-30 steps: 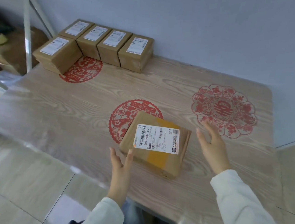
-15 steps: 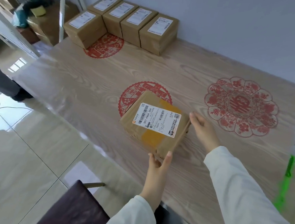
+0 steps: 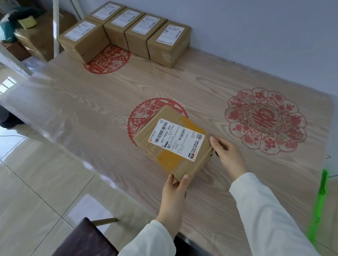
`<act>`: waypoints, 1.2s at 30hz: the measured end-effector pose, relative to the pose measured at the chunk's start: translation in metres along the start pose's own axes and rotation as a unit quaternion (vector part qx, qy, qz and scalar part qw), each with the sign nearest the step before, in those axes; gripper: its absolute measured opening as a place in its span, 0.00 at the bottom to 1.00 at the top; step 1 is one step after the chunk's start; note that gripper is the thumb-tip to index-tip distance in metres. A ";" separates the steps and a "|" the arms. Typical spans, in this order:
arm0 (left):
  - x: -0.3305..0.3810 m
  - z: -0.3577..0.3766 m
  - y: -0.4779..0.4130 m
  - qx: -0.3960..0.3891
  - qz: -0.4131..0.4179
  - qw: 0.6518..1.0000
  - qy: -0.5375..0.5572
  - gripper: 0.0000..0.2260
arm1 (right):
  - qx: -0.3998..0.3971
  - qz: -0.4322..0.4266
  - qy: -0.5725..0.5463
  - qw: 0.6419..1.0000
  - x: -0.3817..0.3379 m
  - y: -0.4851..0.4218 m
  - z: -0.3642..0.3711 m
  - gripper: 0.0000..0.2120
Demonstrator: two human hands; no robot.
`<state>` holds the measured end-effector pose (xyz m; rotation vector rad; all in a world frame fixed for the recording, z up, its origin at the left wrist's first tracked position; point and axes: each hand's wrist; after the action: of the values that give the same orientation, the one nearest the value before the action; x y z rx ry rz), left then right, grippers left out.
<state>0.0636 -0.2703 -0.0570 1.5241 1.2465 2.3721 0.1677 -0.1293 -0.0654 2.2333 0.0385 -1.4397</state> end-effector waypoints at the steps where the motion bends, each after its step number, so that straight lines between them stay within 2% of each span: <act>1: 0.001 0.000 -0.001 -0.011 0.002 1.000 -0.008 0.07 | 0.008 0.003 -0.004 1.000 0.000 0.003 -0.003 0.11; 4: 0.004 0.003 -0.003 -0.058 0.020 0.997 -0.053 0.08 | 0.058 0.005 -0.018 0.998 0.002 0.012 -0.015 0.07; 8: 0.000 0.013 -0.013 -0.114 0.038 0.990 -0.074 0.05 | 0.124 0.017 -0.046 0.991 0.009 0.026 -0.036 0.12; 11: -0.005 0.023 -0.017 -0.168 0.043 0.982 -0.075 0.13 | 0.182 0.026 -0.062 0.981 0.021 0.041 -0.053 0.10; 13: -0.009 0.035 -0.016 -0.209 0.042 0.973 -0.092 0.15 | 0.224 0.039 -0.088 0.970 0.031 0.054 -0.066 0.08; 16: -0.014 0.054 -0.011 -0.252 0.036 0.959 -0.121 0.10 | 0.267 0.053 -0.126 0.954 0.047 0.076 -0.085 0.15; 20: -0.026 0.085 0.005 -0.304 0.033 0.938 -0.162 0.10 | 0.332 0.060 -0.184 0.923 0.069 0.110 -0.116 0.12; 27: -0.073 0.159 0.048 -0.344 0.047 0.914 -0.212 0.11 | 0.398 0.067 -0.234 0.885 0.120 0.173 -0.188 0.04; 31: -0.120 0.215 0.084 -0.348 0.053 0.910 -0.219 0.10 | 0.417 0.075 -0.264 0.867 0.160 0.215 -0.242 0.10; 36: -0.181 0.272 0.121 -0.361 0.027 0.903 -0.233 0.10 | 0.459 0.095 -0.287 0.835 0.211 0.262 -0.298 0.08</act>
<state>0.4120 -0.2715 -0.0611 1.6777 0.1798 1.9478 0.5878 -0.2878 -0.0502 2.1869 -1.2809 -2.2399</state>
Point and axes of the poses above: each hand's wrist, its own y-axis away from the middle knuckle, its own z-axis out of the palm, x = y × z, and after that the axes turned 2 degrees about y, right-handed
